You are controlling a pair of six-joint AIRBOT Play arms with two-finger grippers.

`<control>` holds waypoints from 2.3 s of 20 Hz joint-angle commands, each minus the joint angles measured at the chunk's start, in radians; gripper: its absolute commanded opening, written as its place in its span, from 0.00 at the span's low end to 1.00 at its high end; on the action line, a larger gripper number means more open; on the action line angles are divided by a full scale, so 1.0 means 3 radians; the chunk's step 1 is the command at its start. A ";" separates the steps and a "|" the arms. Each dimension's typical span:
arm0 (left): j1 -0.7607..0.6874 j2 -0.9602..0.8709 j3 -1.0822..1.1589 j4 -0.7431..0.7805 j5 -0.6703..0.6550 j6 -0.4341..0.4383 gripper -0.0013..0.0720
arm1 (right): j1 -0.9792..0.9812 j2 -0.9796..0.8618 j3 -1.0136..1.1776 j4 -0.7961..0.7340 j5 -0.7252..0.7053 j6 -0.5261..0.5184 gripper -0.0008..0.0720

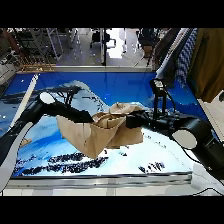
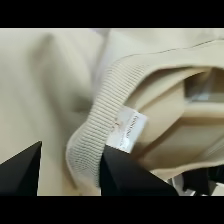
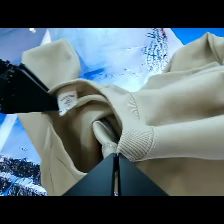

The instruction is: Fold the clothes and pants, and hang the long-sleeved shirts on hangers.

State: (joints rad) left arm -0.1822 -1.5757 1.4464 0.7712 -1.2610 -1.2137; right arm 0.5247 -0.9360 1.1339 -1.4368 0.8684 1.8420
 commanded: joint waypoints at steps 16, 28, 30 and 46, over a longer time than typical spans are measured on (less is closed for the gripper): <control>0.3752 0.1199 -0.0009 0.2986 -0.0150 -0.1092 0.52 | 0.0065 -0.0354 0.0032 -0.0031 0.0076 -0.0278 0.03; 0.3955 0.0131 -0.0010 0.2458 0.0338 -0.0959 0.51 | 0.0065 -0.0352 0.0033 0.0027 -0.0276 -0.0238 0.04; 0.3946 0.0023 -0.0010 0.2444 0.0445 -0.0968 0.51 | 0.0065 -0.0352 0.0033 0.0057 -0.0276 -0.0237 0.04; 0.3875 -0.0024 -0.0003 0.2440 0.0680 -0.0828 0.03 | 0.0066 -0.0350 0.0037 0.0109 -0.0263 -0.0235 0.04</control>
State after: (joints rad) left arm 0.9810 -1.5986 1.4437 1.5040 -1.0611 -1.4796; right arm 0.5438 -1.0412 1.1439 -1.4097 0.7856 1.7710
